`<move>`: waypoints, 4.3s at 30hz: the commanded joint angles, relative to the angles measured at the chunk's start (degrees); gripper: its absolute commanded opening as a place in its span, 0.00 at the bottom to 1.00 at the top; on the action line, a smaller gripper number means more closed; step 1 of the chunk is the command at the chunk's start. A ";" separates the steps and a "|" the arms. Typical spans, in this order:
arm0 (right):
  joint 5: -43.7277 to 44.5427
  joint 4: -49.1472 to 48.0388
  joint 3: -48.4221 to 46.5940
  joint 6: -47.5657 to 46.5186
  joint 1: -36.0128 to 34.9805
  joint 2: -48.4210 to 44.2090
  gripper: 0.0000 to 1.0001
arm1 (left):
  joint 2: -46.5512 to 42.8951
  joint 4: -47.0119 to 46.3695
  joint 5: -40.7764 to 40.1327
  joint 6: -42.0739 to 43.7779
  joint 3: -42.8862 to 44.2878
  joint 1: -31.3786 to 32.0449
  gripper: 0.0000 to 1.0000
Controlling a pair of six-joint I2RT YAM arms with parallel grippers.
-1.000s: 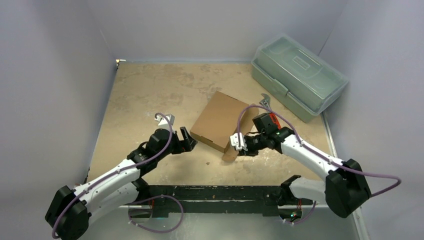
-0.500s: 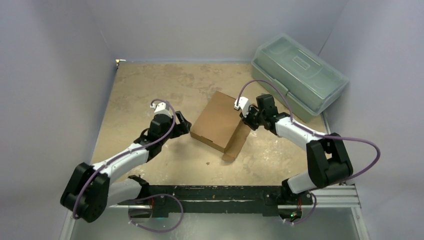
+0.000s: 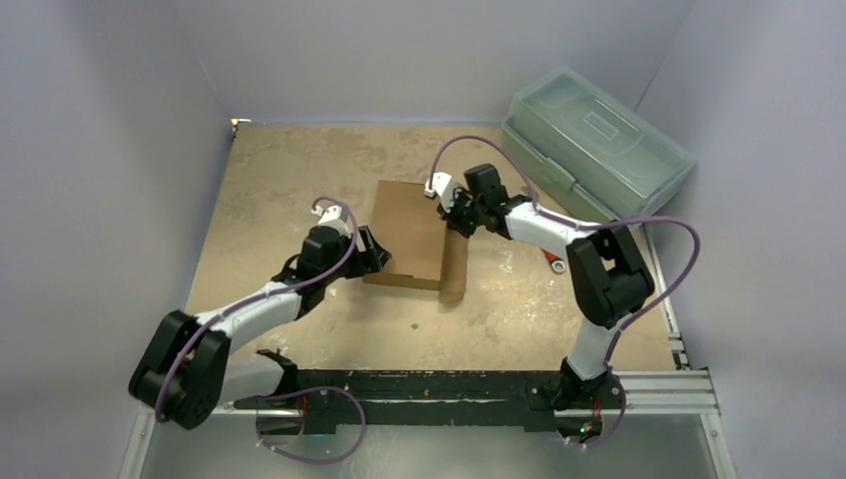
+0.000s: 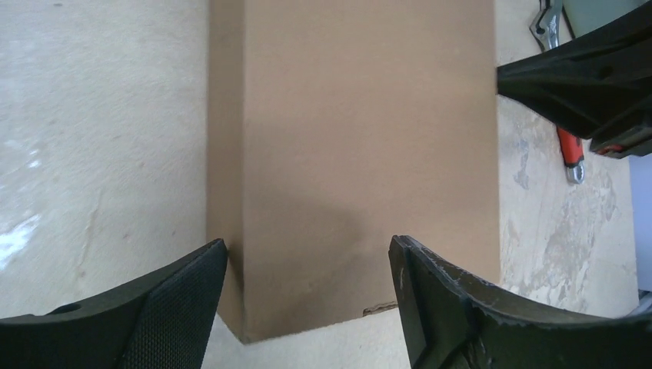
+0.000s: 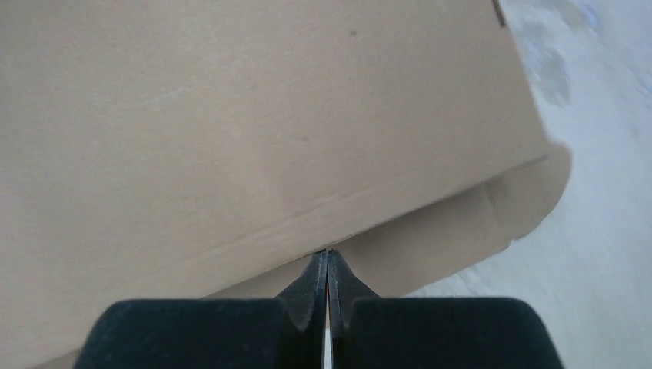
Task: Fold the paper box
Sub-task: Close the paper box at the center of the board.
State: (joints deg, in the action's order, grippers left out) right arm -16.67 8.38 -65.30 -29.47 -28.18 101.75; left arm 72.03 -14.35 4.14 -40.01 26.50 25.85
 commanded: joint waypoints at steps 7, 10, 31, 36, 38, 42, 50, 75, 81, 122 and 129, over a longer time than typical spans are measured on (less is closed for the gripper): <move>-3.65 0.90 9.69 -5.03 -0.69 -15.02 0.10 | -25.94 16.47 -10.51 -0.80 -2.63 -0.35 0.79; -15.43 9.81 14.27 -16.97 -0.23 -23.87 0.41 | -30.73 17.50 -8.69 -2.45 -3.92 -0.31 0.82; -10.53 2.36 26.18 -34.11 -12.01 -24.30 0.63 | -31.18 13.96 1.49 -8.80 -8.95 -0.36 0.89; -8.30 2.07 26.74 -35.82 -15.44 -22.37 0.54 | -32.67 15.69 1.06 -8.86 -9.14 -0.36 0.88; -8.16 1.59 26.93 -35.91 -16.51 -22.05 0.50 | -33.12 16.26 1.02 -8.88 -9.35 -0.36 0.88; -5.45 0.15 26.78 -35.32 -18.69 -20.03 0.42 | -33.11 16.73 0.87 -8.52 -9.23 -0.36 0.88; -1.00 -4.50 27.11 -31.37 -19.54 -19.53 0.29 | -33.58 16.82 0.81 -8.68 -9.54 -0.36 0.88; -1.88 -5.87 23.81 -22.05 -17.96 -18.08 0.11 | -32.31 17.28 -2.65 -7.21 -8.45 -0.36 0.87; -2.93 -5.57 22.57 -18.72 -16.48 -17.45 0.07 | -29.51 15.61 -3.59 -6.09 -7.70 -0.36 0.87; -2.43 -3.29 18.16 -10.74 -13.18 -13.13 0.07 | -13.50 9.53 -11.70 1.57 -1.88 -0.36 0.83; -3.56 -2.94 17.94 -10.52 -12.29 -13.81 0.15 | -12.31 9.16 -11.94 2.01 -1.34 -0.36 0.82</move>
State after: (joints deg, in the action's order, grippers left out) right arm -19.00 5.10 -45.10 -40.88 -41.12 88.71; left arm 59.35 -2.57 -6.55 -39.44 22.39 25.76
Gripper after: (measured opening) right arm 0.135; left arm 0.826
